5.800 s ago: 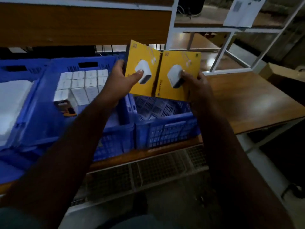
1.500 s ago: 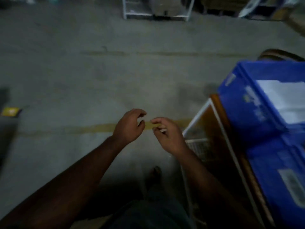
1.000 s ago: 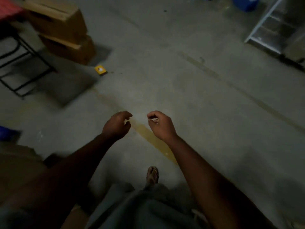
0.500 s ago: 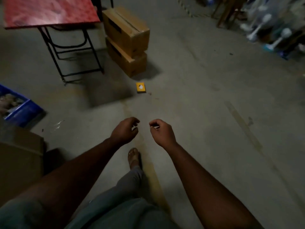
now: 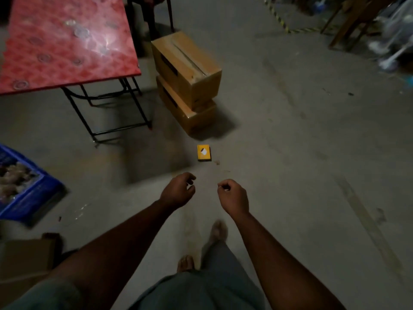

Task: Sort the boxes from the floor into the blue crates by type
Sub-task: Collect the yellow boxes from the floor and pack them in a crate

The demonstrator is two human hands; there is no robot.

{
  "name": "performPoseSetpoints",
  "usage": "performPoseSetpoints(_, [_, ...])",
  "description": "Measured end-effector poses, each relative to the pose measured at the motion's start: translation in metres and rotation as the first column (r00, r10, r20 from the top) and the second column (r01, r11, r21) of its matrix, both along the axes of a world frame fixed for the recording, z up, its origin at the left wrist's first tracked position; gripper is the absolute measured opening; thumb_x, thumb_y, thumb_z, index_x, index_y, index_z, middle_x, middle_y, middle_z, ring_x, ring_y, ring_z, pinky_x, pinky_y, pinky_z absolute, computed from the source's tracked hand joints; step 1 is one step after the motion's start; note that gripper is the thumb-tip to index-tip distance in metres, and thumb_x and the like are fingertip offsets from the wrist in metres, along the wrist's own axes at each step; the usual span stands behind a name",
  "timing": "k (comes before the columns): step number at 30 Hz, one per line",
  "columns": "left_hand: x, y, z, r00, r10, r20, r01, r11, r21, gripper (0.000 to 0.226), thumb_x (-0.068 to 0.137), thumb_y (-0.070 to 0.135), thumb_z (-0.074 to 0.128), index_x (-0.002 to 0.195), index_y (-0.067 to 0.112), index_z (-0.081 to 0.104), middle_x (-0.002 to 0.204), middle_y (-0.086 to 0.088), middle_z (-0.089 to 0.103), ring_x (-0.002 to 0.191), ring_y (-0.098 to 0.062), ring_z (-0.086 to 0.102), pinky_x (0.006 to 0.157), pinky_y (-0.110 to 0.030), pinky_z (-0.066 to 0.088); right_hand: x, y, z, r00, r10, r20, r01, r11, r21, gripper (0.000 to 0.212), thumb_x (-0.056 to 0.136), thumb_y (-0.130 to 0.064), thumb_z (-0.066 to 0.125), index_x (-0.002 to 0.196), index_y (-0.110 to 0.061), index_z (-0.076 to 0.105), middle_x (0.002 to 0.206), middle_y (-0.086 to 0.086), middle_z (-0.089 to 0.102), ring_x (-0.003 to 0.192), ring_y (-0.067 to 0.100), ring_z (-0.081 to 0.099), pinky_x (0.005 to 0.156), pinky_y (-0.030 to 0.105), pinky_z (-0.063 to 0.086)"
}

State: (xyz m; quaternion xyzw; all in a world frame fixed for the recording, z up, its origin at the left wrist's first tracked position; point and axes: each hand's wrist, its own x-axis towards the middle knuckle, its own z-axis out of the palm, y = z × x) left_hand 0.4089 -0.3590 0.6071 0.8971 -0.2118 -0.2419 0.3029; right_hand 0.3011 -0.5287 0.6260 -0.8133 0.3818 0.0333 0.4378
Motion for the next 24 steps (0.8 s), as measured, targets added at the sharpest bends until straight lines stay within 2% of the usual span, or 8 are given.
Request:
performPoseSetpoints(5, [0.105, -0.072, -0.048, 0.999, 0.035, -0.02, -0.034, 0.997, 0.065, 0.034, 0.093, 0.025, 0.064, 0.127, 0.018, 0.061, 0.114, 0.0, 0.066, 0.1, -0.016, 0.061, 0.077, -0.023, 0.04, 0.122, -0.07, -0.053, 0.998, 0.046, -0.053, -0.043, 0.997, 0.06, 0.011, 0.092, -0.025, 0.066, 0.101, -0.024, 0.073, 0.102, -0.007, 0.073, 0.091, 0.012, 0.065, 0.074, 0.023, 0.047])
performPoseSetpoints(9, [0.183, -0.125, -0.112, 0.991, 0.109, -0.079, -0.096, 0.984, 0.15, 0.034, 0.092, 0.026, 0.064, 0.126, 0.02, 0.06, 0.115, 0.001, 0.065, 0.101, -0.014, 0.059, 0.079, -0.026, 0.045, 0.212, -0.124, -0.125, 0.991, 0.035, -0.13, -0.02, 0.993, 0.116, 0.01, 0.094, -0.026, 0.063, 0.095, -0.023, 0.073, 0.098, -0.005, 0.073, 0.089, 0.012, 0.065, 0.071, 0.023, 0.046])
performPoseSetpoints(13, [0.251, -0.174, -0.186, 0.981, 0.153, -0.121, -0.127, 0.972, 0.198, 0.034, 0.091, 0.024, 0.066, 0.124, 0.019, 0.06, 0.116, 0.001, 0.064, 0.105, -0.015, 0.059, 0.079, -0.023, 0.039, 0.294, -0.165, -0.208, 0.981, 0.027, -0.192, 0.008, 0.983, 0.182, 0.013, 0.096, -0.033, 0.063, 0.098, -0.024, 0.072, 0.099, -0.009, 0.072, 0.091, 0.01, 0.066, 0.071, 0.022, 0.047])
performPoseSetpoints(18, [0.328, -0.214, -0.313, 0.985, 0.1, -0.14, -0.066, 0.97, 0.233, 0.041, 0.091, 0.027, 0.066, 0.13, 0.02, 0.057, 0.125, -0.002, 0.063, 0.113, -0.022, 0.06, 0.089, -0.034, 0.051, 0.379, -0.199, -0.356, 0.97, -0.051, -0.236, 0.086, 0.986, 0.14, 0.015, 0.092, -0.04, 0.066, 0.094, -0.026, 0.071, 0.092, -0.013, 0.073, 0.087, 0.01, 0.069, 0.075, 0.031, 0.057])
performPoseSetpoints(21, [0.376, -0.229, -0.412, 0.989, 0.079, -0.126, -0.048, 0.972, 0.231, 0.041, 0.089, 0.02, 0.069, 0.128, 0.012, 0.06, 0.123, -0.009, 0.064, 0.111, -0.028, 0.062, 0.091, -0.035, 0.049, 0.422, -0.203, -0.468, 0.959, -0.077, -0.271, 0.112, 0.987, 0.115, 0.017, 0.088, -0.039, 0.069, 0.09, -0.023, 0.071, 0.09, -0.005, 0.075, 0.087, 0.02, 0.071, 0.073, 0.034, 0.057])
performPoseSetpoints(24, [0.407, -0.239, -0.513, 0.988, 0.082, -0.131, -0.048, 0.968, 0.248, 0.044, 0.088, 0.02, 0.069, 0.13, 0.013, 0.059, 0.126, -0.008, 0.062, 0.117, -0.027, 0.059, 0.094, -0.036, 0.047, 0.454, -0.196, -0.57, 0.95, -0.114, -0.292, 0.154, 0.981, 0.118, 0.027, 0.084, -0.042, 0.075, 0.103, -0.024, 0.066, 0.108, -0.001, 0.072, 0.1, 0.024, 0.069, 0.081, 0.037, 0.056])
